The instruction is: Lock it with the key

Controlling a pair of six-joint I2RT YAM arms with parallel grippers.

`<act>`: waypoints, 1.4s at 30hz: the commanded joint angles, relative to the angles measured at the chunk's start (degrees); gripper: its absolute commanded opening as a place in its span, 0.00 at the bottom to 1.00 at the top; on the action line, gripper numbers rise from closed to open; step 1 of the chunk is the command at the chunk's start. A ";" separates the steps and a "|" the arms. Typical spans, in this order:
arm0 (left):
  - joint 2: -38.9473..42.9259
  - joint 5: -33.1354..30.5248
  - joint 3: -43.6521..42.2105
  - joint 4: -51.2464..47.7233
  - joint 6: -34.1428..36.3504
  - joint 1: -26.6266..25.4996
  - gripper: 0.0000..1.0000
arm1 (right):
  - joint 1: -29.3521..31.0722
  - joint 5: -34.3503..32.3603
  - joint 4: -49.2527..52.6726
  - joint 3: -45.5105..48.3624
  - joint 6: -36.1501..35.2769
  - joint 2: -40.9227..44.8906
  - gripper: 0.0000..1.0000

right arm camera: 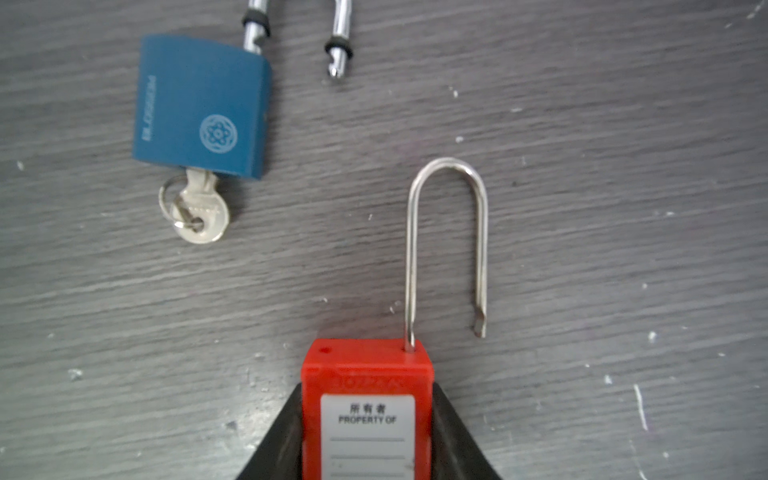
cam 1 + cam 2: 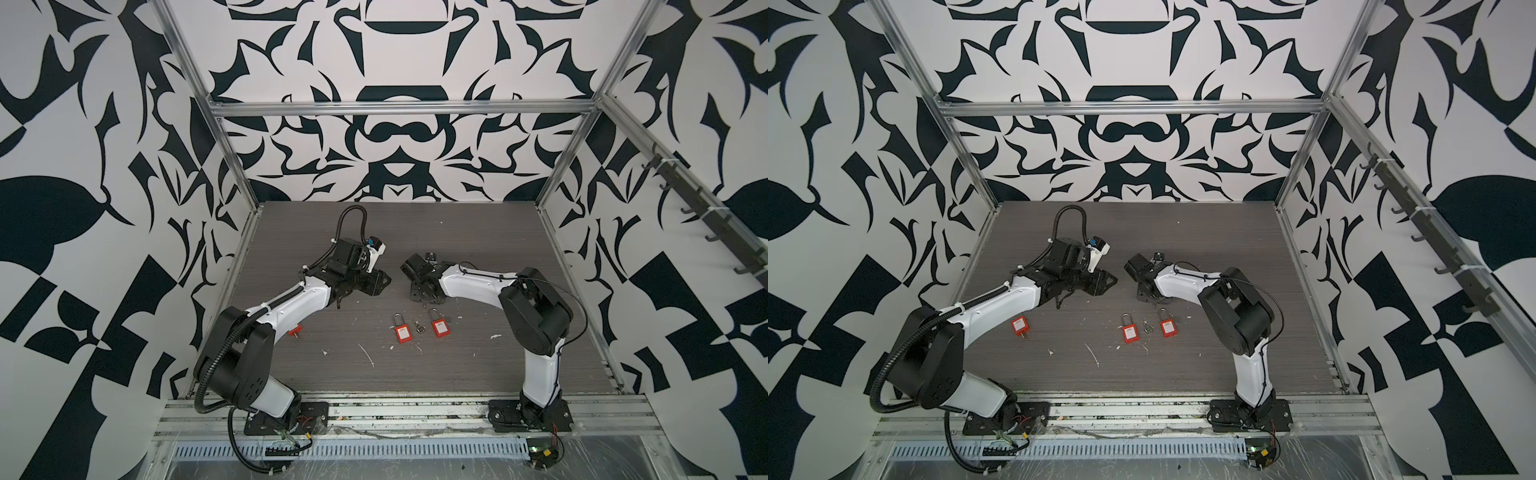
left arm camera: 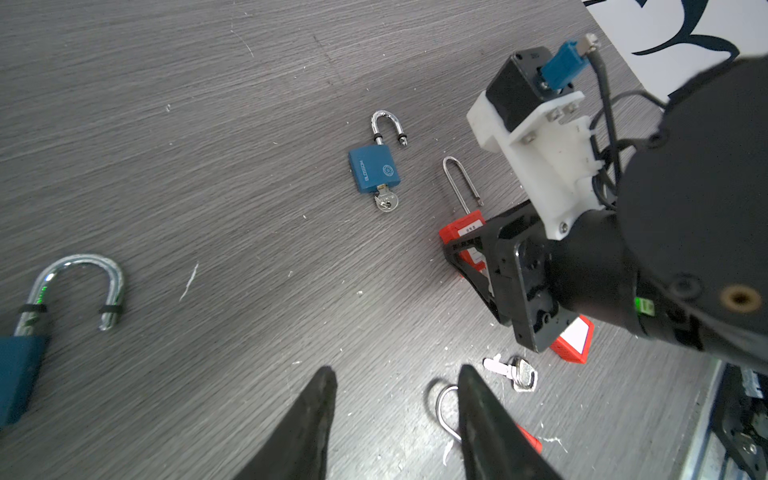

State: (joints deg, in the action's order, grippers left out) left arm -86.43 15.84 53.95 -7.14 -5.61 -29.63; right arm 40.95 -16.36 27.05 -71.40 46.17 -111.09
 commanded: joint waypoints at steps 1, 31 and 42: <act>2.25 0.76 -0.07 -1.21 2.09 0.26 0.50 | -0.08 -2.09 0.70 0.55 -6.35 4.31 0.39; 11.73 21.89 1.87 -3.88 31.89 0.78 0.54 | 0.10 28.40 -4.59 13.73 -72.62 43.15 0.28; 10.89 25.62 0.50 -1.83 32.49 0.65 0.48 | 0.09 35.59 -0.66 12.60 -76.24 42.80 0.24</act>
State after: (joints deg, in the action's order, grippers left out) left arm -74.61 37.80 54.04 -8.62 25.61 -29.15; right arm 40.97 15.90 26.35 -57.54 -28.10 -68.47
